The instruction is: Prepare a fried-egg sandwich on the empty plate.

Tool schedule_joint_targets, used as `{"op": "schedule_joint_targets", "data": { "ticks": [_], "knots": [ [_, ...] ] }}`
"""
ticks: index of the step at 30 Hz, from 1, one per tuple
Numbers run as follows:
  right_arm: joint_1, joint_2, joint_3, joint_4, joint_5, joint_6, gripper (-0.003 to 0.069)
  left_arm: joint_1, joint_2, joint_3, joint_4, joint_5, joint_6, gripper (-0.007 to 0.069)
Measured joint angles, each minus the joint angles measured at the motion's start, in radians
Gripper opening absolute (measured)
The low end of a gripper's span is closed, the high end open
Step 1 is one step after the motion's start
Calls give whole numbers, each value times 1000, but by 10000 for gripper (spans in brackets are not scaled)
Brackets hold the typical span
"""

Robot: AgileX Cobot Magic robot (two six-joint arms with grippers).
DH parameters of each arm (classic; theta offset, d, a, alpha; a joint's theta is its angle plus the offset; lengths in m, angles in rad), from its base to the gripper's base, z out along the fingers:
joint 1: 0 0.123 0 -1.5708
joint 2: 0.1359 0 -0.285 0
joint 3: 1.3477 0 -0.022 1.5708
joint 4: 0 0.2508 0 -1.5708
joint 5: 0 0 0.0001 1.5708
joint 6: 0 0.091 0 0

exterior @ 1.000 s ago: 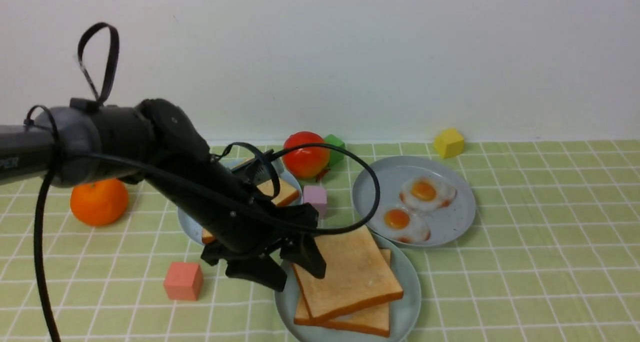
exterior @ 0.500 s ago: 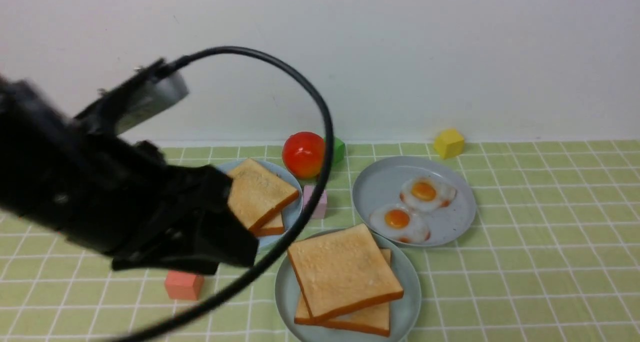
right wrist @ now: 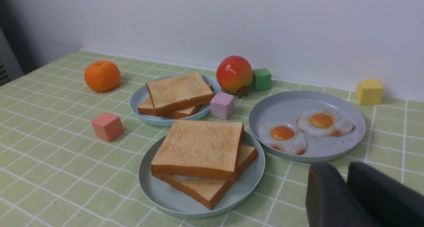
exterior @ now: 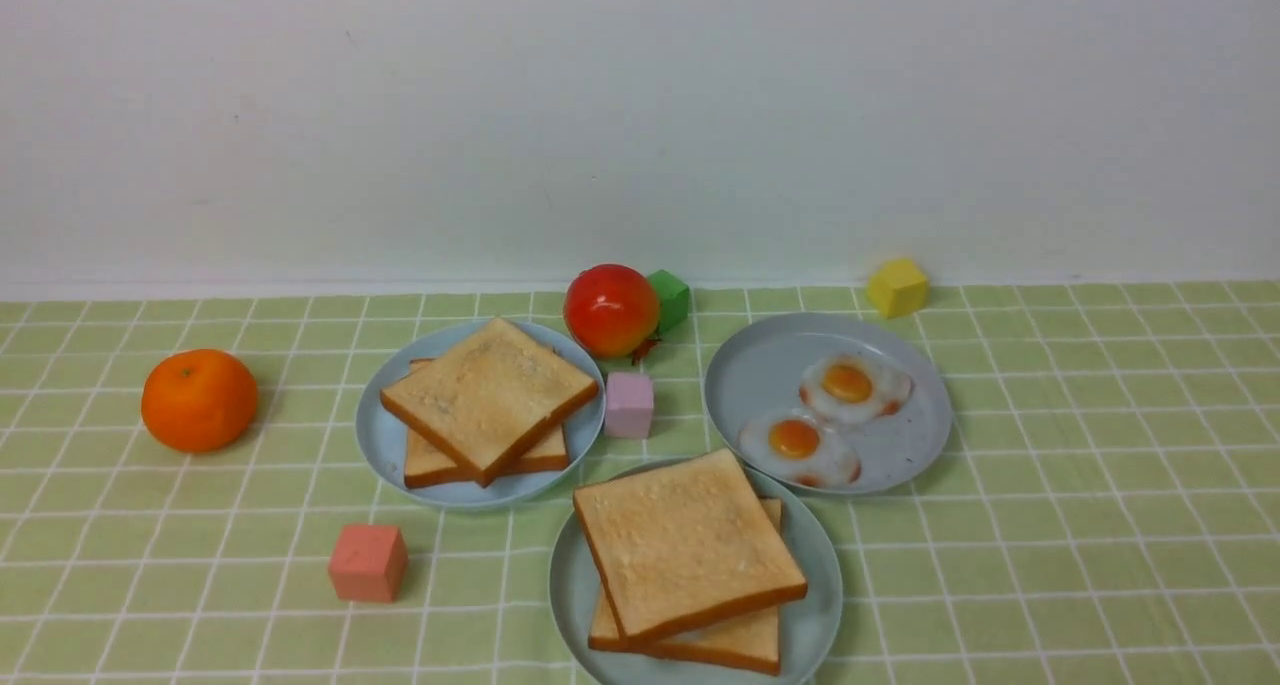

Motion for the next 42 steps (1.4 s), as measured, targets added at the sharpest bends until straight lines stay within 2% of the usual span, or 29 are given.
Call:
{"op": "schedule_joint_targets", "data": {
  "ticks": [5,16,19,22,24,28,33,42],
  "knots": [
    [0,0,0,0,0,0,124,0,-113,62,132,-39,-59,-13],
    [0,0,0,0,0,0,138,0,-119,101,173,-15,-68,-13],
    [0,0,0,0,0,0,141,0,-119,110,236,-41,-70,-13],
    [0,0,0,0,0,0,141,10,-119,178,323,-179,-112,-13],
    [0,0,0,0,0,0,141,25,-119,217,341,-227,-133,-13],
    [0,0,0,0,0,0,141,155,-128,420,364,-383,-163,-13],
    [0,0,0,0,0,0,144,275,-144,611,362,-442,-148,-13],
    [0,0,9,0,-1,0,158,288,-144,662,315,-497,-124,-10]
  ]
}}
